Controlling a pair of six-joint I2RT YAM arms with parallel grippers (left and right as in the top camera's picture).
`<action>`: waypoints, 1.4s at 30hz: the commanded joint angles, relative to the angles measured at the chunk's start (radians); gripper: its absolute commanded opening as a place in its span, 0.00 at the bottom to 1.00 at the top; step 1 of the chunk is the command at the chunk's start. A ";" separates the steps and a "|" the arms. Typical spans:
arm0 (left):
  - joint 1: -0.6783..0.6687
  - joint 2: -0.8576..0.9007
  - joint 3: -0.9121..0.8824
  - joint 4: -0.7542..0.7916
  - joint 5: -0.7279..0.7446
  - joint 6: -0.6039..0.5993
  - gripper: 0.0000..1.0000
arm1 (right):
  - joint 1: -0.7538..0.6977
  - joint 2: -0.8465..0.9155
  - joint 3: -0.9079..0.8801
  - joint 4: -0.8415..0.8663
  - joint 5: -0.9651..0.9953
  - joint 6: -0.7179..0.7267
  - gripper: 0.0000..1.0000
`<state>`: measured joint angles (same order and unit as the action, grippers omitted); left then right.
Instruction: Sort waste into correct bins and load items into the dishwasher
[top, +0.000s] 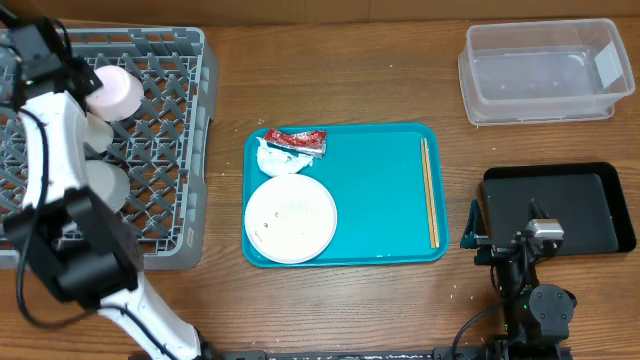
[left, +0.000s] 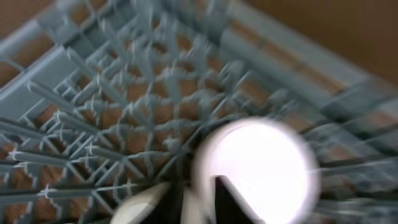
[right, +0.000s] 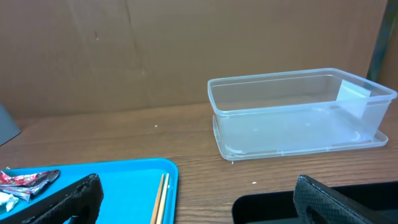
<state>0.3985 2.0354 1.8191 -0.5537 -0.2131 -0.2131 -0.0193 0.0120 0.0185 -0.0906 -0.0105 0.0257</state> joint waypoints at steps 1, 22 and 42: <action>-0.010 -0.189 0.011 0.007 0.237 -0.092 0.38 | -0.004 -0.009 -0.010 0.006 0.008 0.000 1.00; -0.491 -0.301 -0.076 -0.581 0.734 0.143 0.80 | -0.004 -0.009 -0.010 0.006 0.008 0.000 1.00; -0.790 -0.090 -0.115 -0.437 0.287 -0.086 1.00 | -0.004 -0.009 -0.010 0.006 0.008 0.000 1.00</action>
<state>-0.3985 1.9011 1.7123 -1.0046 0.1139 -0.2455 -0.0193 0.0120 0.0185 -0.0906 -0.0105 0.0257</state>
